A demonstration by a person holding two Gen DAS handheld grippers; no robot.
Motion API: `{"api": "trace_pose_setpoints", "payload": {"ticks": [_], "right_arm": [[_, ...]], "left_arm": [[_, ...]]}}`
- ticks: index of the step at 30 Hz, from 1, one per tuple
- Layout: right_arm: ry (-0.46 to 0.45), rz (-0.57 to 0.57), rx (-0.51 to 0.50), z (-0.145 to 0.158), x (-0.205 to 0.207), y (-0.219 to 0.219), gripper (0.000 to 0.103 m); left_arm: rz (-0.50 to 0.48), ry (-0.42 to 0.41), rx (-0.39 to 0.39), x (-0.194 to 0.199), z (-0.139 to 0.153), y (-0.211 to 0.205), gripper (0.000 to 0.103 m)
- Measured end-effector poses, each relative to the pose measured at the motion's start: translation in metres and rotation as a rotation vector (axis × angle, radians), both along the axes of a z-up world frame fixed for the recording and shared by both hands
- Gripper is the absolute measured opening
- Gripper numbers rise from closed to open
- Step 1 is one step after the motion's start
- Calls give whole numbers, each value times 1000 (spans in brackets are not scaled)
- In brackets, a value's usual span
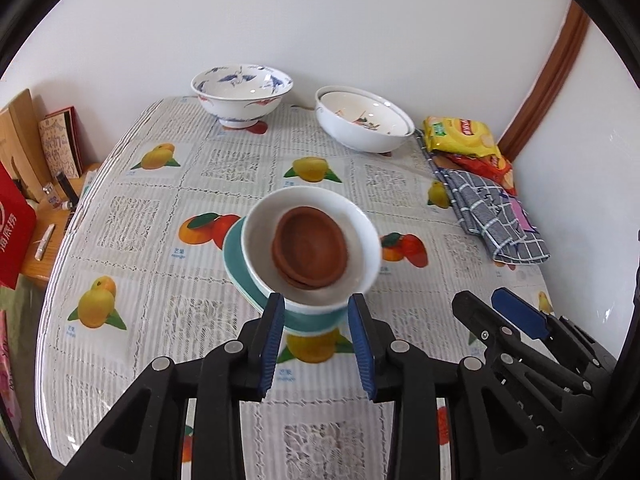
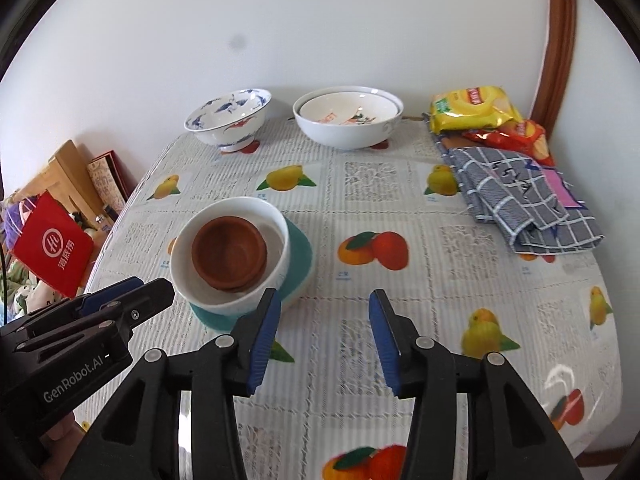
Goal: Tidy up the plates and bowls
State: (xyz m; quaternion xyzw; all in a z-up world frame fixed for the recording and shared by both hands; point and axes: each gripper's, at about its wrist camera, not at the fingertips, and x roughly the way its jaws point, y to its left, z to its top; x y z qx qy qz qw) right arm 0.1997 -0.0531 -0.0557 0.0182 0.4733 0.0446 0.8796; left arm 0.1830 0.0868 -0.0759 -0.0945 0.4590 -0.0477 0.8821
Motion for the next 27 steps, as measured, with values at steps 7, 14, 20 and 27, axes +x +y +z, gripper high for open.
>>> {"api": "trace_pose_setpoints", "payload": {"ticks": [7,14,20,27], "right_arm": [[-59,-52,-49,20,-37,-27,47],[-72,-91,-51,29,-75,-48,55],[-99,-145,-32,33,-108,-68,78],[-139,-183,-79,42,-134,-80,91]], "left_arm": [[-14,-83,12,-39,19,-20,44],[-15,-148,52,-78,25,-38,59],[-21,-151,60,-105,20,-48,68],[-28,-184,73,-126,29,-59,83]]}}
